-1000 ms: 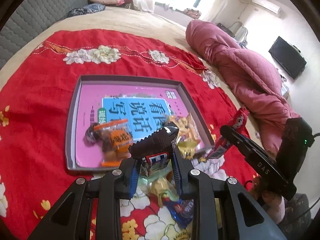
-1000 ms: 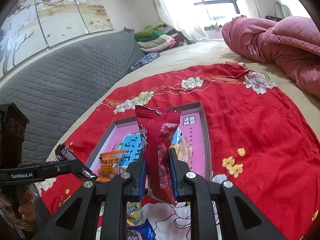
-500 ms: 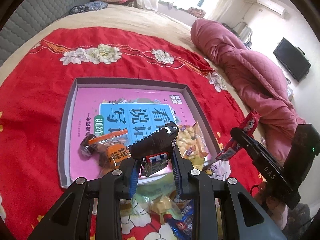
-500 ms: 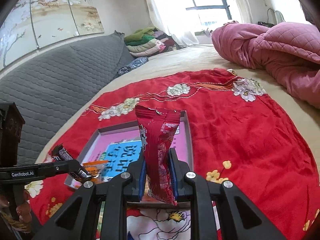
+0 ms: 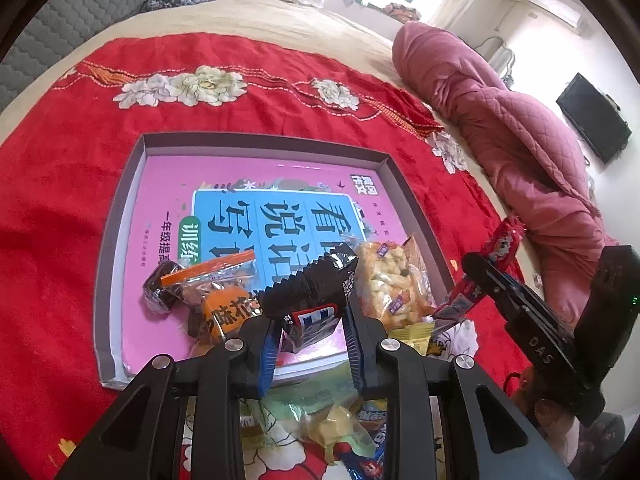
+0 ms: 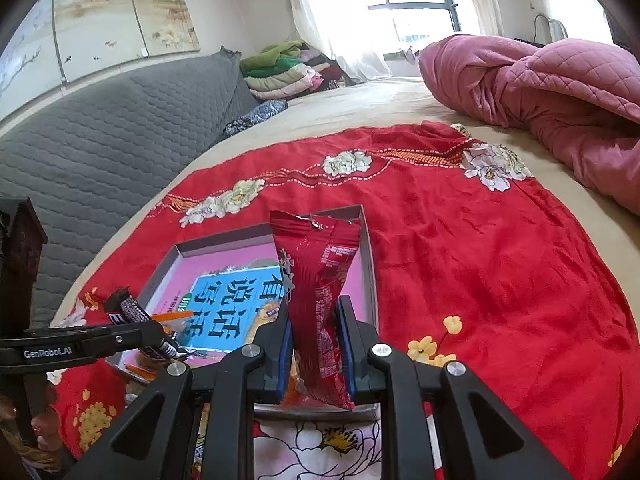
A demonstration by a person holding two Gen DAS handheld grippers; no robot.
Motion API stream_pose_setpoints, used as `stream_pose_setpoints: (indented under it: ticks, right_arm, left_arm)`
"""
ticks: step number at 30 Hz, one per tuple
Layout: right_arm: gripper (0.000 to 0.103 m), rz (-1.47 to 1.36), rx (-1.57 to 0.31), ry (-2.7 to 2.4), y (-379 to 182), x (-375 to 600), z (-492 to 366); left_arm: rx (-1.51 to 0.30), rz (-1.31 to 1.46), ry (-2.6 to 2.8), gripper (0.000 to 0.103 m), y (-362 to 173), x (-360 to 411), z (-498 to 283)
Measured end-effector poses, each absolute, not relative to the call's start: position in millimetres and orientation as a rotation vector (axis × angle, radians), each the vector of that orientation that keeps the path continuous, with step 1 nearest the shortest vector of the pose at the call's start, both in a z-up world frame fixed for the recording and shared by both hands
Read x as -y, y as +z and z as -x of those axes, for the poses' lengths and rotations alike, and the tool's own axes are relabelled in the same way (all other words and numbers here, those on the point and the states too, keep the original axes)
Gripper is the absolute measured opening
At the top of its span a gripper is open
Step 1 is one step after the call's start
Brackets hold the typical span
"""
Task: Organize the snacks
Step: 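Carry the red bag toward the tray with the right tool while the left tool carries the chocolate bar, then lower the red bag into the tray and open the right tool while the left tool releases the chocolate bar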
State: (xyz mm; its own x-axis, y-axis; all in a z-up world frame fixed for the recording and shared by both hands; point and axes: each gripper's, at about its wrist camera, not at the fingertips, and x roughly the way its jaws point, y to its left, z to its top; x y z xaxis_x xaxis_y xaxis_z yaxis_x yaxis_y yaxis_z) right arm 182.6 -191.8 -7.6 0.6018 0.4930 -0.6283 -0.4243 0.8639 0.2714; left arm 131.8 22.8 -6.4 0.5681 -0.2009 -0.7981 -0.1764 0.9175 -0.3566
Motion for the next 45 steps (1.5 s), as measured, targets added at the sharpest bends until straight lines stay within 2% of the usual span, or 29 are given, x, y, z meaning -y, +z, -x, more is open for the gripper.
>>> stream_pose_setpoints:
  ticks: [15,45]
  right_arm:
    - [0.021,-0.101,-0.866,0.551,-40,175,-198]
    - [0.023,-0.125,-0.902,0.602,-45,165,-199]
  left_arm:
    - [-1.002,0.436,-0.012,0.03,-17,-24,-136]
    - [-1.062,0.485,0.031,0.03,-36,-31,-156]
